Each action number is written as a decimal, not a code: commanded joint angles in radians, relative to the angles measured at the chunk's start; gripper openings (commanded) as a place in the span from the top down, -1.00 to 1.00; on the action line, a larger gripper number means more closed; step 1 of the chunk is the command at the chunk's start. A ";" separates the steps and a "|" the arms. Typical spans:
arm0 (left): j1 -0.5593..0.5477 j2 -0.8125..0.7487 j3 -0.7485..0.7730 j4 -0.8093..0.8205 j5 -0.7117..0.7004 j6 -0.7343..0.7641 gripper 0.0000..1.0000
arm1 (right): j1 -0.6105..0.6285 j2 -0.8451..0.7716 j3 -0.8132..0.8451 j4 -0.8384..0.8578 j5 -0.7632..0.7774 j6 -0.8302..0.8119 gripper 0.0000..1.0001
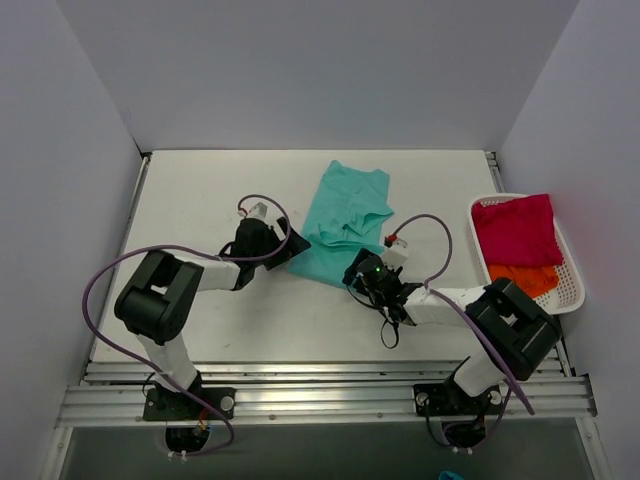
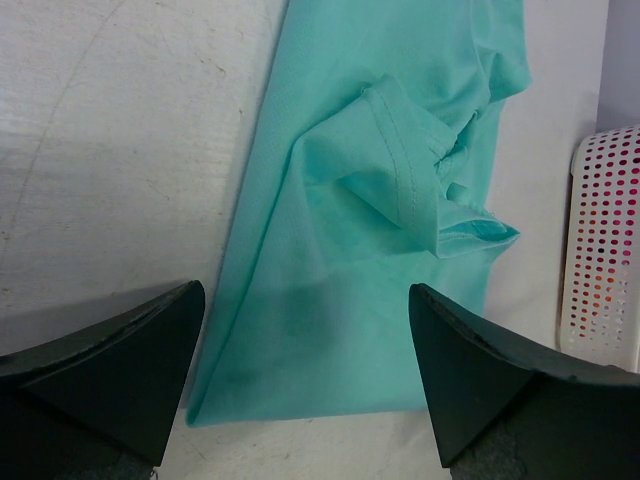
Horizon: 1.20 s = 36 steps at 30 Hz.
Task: Fold and stack the t-shirts
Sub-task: Grab one side of the 2/3 rectangular tshirt with both arms
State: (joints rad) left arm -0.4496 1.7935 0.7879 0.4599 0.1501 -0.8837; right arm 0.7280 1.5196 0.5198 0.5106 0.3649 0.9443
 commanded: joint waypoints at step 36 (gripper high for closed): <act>-0.149 0.052 -0.136 -0.073 -0.087 -0.011 0.95 | 0.005 -0.024 -0.044 -0.149 0.002 -0.013 1.00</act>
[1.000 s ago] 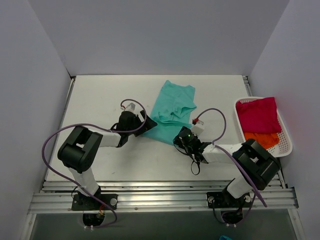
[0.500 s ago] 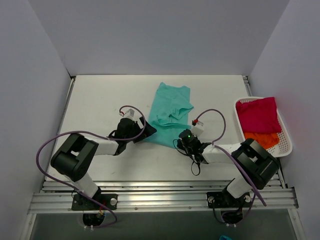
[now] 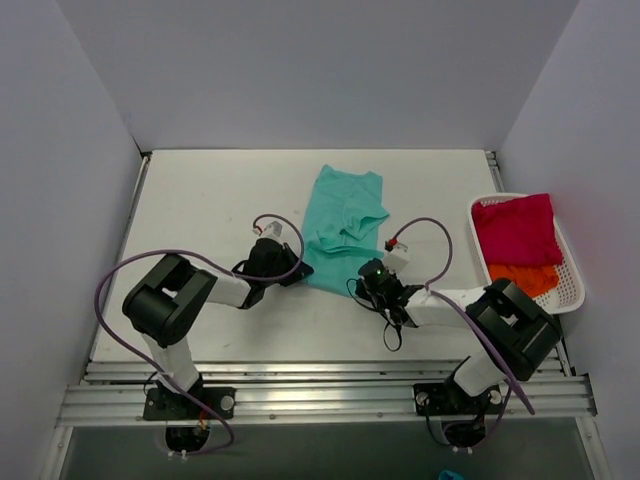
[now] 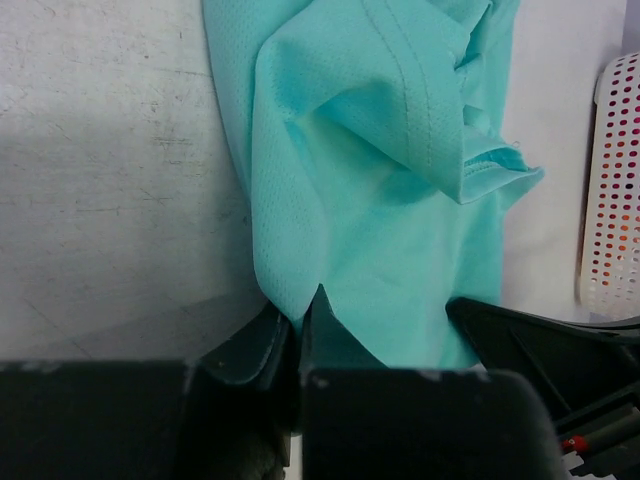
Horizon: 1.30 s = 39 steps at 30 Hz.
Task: Fold and stack the t-shirts
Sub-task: Grab one side of the 2/3 rectangular tshirt with both arms, then fold the long partially folded tshirt into a neat square
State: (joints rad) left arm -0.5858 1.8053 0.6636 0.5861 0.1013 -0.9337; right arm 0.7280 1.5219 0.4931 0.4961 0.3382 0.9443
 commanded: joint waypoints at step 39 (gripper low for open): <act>-0.040 -0.577 0.224 -0.816 -0.336 0.113 0.95 | 0.025 -0.163 0.361 -0.505 0.144 -0.176 1.00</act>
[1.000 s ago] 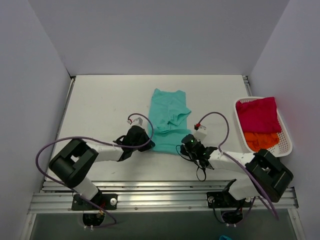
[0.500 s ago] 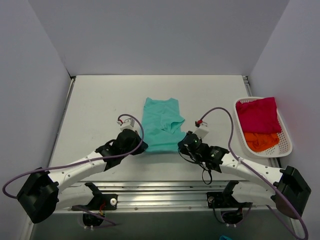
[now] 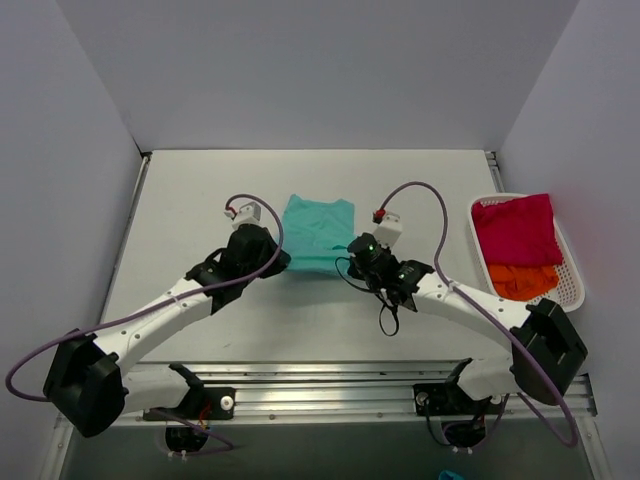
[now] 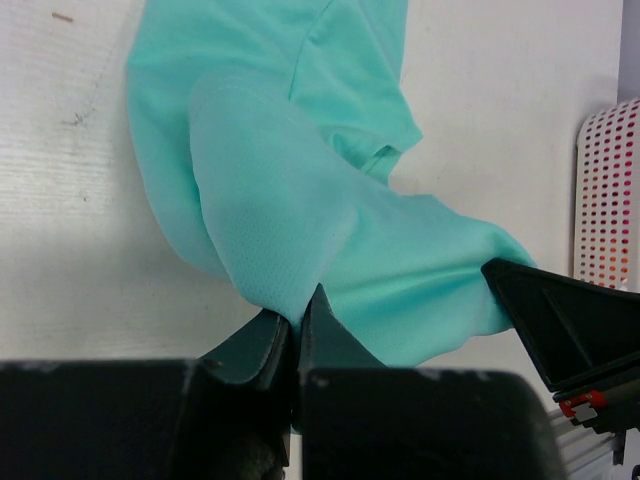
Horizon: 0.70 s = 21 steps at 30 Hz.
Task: Fold and stack the t-shirts
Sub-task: Fold the long partially folded tshirt into a neat square
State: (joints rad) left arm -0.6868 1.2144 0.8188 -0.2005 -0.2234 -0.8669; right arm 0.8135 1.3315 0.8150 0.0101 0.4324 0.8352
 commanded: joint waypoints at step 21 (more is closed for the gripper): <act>0.378 0.451 0.407 0.143 0.203 0.146 0.91 | -0.273 0.463 0.441 0.088 -0.084 -0.163 1.00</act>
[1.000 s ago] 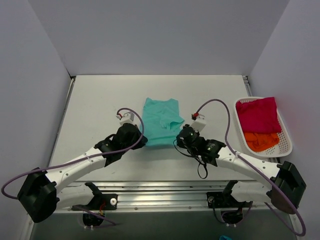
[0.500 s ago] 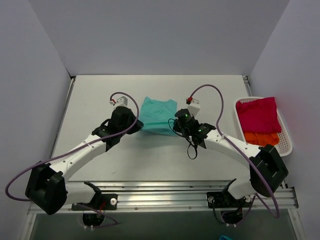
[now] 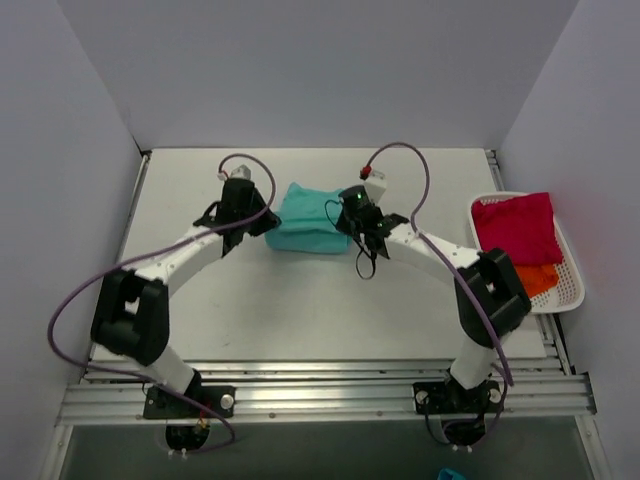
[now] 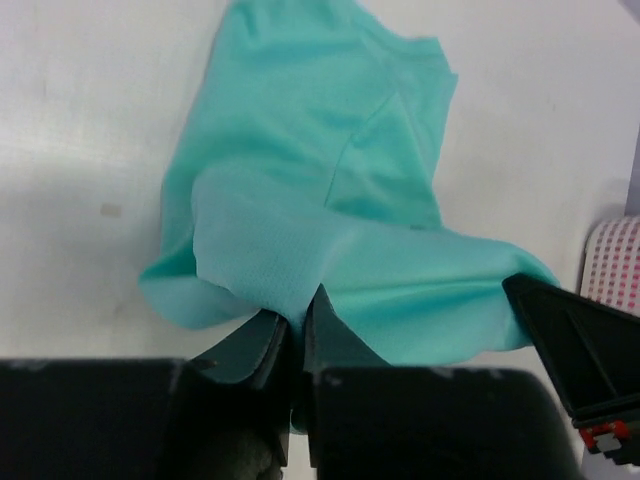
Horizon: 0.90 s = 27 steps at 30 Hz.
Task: Fold and stack the t-shirts
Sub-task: Fold the long partially folded tshirt into a neat square
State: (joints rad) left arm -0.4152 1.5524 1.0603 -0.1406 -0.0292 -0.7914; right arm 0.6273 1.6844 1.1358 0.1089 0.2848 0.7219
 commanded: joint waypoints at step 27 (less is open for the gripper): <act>0.283 0.151 0.354 0.233 0.109 0.253 -0.88 | -0.052 -0.072 0.138 0.396 -0.011 -0.196 -1.00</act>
State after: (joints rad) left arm -0.1345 1.8278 1.4879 0.0128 0.2173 -0.6147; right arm 0.5316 1.7565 1.3396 0.3622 0.3073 0.5228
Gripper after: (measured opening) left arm 0.940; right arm 0.997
